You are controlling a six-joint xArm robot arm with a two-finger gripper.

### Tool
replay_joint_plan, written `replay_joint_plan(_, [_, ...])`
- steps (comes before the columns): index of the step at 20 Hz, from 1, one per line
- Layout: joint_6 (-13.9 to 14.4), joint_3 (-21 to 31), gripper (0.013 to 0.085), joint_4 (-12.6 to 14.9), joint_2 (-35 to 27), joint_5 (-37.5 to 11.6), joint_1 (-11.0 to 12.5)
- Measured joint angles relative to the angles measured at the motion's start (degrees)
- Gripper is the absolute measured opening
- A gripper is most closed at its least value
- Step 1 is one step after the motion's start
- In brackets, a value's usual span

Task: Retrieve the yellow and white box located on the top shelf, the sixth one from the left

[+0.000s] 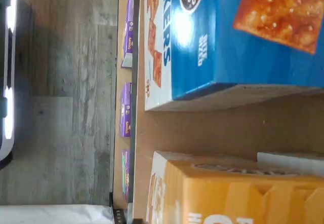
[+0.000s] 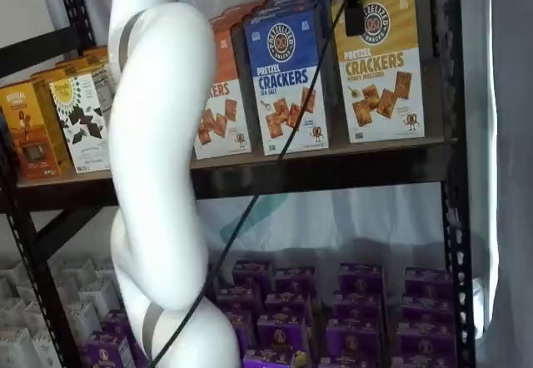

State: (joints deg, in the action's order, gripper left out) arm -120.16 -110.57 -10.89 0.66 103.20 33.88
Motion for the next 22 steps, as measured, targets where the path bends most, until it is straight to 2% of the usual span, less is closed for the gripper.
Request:
replay_joint_plan(1, [0.02,-0.29,0.0770,-0.16,-0.17,0.25,0.07])
replay_joint_plan(13, [-0.09,-1.82,0.0770,0.05,-1.00,0.92,0.20])
replay_joint_plan(16, [-0.11,-1.84,0.0690,0.01,-1.03,0.97,0.24])
replay_joint_plan(22, [-0.11,-1.58,0.0690,0.03,-0.78,0.73,0.19])
